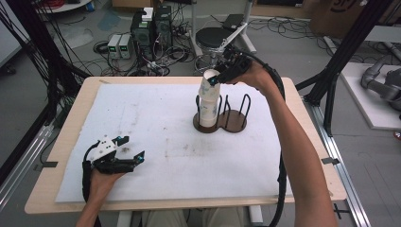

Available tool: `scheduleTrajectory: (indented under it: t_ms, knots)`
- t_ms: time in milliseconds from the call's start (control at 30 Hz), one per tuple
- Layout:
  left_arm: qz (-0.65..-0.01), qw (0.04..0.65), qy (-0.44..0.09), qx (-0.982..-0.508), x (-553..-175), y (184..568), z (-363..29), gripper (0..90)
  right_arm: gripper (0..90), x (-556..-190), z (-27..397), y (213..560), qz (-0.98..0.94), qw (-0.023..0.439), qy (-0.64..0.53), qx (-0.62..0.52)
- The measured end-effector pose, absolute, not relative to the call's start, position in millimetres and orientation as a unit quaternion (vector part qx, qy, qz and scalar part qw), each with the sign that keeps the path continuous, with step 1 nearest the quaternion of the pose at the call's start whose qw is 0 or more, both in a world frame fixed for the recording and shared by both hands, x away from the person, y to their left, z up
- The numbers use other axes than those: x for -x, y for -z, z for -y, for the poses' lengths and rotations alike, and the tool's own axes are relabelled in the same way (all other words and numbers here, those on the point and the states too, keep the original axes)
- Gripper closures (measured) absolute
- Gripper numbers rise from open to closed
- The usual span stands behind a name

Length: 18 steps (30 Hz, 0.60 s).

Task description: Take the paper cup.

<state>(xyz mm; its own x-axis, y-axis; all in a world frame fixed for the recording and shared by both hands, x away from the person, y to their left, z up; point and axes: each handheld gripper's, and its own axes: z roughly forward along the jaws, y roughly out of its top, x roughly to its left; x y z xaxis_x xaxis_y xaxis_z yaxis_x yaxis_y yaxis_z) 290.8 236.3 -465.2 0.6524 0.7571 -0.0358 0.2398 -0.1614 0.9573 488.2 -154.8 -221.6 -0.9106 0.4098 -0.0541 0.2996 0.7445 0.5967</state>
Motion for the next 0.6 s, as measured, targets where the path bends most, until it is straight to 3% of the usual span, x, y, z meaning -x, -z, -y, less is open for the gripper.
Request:
scheduleTrajectory:
  t_ms: [333,600]
  knots:
    - [-0.343,0.550,-0.235,-0.725,-291.0,465.3,-236.8,13.2,38.5,-482.1,162.0,213.2,-0.924,0.095,-0.315,-0.193]
    - [-0.346,0.547,-0.231,-0.726,-291.5,465.0,-237.3,13.2,38.4,-452.1,180.3,214.6,-0.906,0.100,-0.364,-0.190]
